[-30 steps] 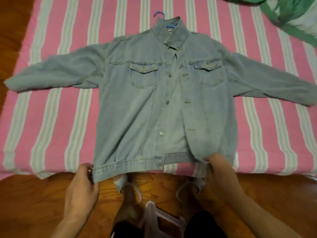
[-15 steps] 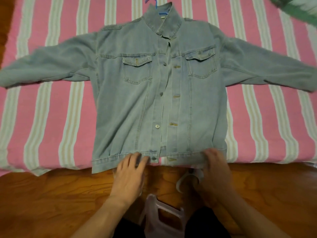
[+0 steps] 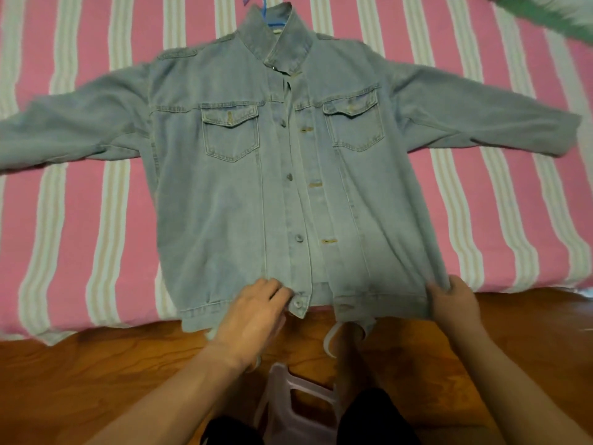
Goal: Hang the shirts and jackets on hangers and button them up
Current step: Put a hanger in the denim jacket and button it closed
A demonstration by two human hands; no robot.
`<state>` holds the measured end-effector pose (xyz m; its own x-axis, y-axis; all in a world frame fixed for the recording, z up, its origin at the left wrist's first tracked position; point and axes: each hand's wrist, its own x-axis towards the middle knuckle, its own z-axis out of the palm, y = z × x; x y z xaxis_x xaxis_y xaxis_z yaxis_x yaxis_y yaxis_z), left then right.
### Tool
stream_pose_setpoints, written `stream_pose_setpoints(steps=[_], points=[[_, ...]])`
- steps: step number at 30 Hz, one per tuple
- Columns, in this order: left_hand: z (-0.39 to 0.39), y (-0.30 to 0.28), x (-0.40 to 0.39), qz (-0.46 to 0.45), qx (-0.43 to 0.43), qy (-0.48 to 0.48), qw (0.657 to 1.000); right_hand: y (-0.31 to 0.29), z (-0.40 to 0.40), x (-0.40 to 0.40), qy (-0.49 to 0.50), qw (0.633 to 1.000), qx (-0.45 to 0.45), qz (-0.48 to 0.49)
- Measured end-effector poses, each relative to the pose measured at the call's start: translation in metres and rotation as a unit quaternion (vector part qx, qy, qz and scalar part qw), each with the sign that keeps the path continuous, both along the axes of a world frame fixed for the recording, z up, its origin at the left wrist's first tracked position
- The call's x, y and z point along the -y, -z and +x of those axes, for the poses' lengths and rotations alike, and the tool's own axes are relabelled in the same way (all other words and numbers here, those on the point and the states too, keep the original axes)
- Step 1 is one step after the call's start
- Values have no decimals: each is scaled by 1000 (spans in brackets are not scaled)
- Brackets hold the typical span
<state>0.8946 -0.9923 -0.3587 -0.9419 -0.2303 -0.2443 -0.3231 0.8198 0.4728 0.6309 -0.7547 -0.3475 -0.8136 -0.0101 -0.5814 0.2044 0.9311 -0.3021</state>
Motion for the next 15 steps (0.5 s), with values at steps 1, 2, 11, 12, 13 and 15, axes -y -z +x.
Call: stream_pose_setpoints(steps=[1,2,11,12,13,15], points=[[-3,3,-9,0,29,14,999,-2,3,-6,-9,999,9,35],[-5,8,-17,0,63,23,998,-1,5,-11,-36,996,-1,76],[-14,30,-52,257,80,-454,849,14,81,69,-295,955,38,-10],[-17,33,-52,293,90,-538,785,21,93,71,-303,952,46,4],[-20,34,-52,328,96,-612,714,29,104,71,-322,946,26,23],[-29,29,-55,420,127,-718,540,42,115,69,-368,926,-41,73]])
